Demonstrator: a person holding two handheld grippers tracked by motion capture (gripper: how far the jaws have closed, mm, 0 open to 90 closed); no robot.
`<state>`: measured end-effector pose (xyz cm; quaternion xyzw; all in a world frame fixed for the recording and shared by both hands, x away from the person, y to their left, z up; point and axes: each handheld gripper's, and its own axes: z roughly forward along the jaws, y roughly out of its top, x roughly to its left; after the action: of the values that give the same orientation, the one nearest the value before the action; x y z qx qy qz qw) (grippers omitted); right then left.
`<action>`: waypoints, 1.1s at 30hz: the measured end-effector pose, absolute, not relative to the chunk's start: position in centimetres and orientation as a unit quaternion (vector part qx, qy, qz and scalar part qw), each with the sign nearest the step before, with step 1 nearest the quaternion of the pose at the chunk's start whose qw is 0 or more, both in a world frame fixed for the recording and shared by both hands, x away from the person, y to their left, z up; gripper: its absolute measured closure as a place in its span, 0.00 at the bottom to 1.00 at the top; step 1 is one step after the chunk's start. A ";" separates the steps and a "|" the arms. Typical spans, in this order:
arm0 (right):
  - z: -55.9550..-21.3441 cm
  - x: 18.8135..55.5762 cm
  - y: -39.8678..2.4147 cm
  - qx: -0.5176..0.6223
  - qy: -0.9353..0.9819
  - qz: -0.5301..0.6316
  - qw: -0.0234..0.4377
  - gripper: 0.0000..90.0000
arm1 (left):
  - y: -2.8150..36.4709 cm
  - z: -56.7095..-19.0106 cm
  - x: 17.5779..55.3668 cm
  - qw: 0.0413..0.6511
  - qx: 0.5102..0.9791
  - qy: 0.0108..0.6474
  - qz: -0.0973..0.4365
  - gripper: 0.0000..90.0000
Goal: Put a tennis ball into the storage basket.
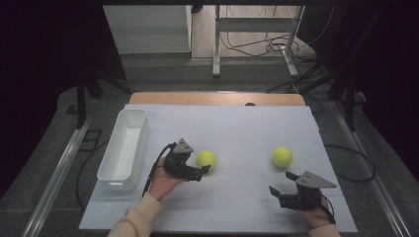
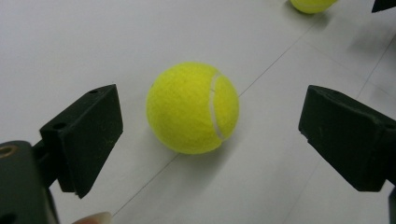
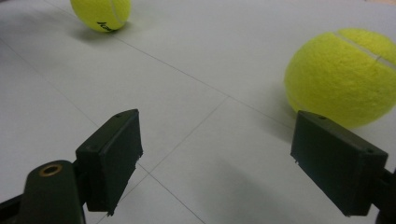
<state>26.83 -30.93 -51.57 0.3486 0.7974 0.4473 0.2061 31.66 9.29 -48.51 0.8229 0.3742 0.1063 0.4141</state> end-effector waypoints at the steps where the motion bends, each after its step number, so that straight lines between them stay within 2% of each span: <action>1: -51.6 26.8 -30.9 0.349 0.797 0.447 0.206 0.18 | 9.2 -48.5 31.8 0.412 0.824 0.373 0.107 0.08; 33: -51.5 26.8 -31.0 0.341 0.801 0.446 0.210 0.18 | 6.9 -50.8 35.2 0.368 0.847 0.375 0.083 0.07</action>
<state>26.82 -30.98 -51.54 0.3408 0.8006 0.4459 0.2098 35.20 6.94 -50.78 0.8466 0.3751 0.0832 0.3684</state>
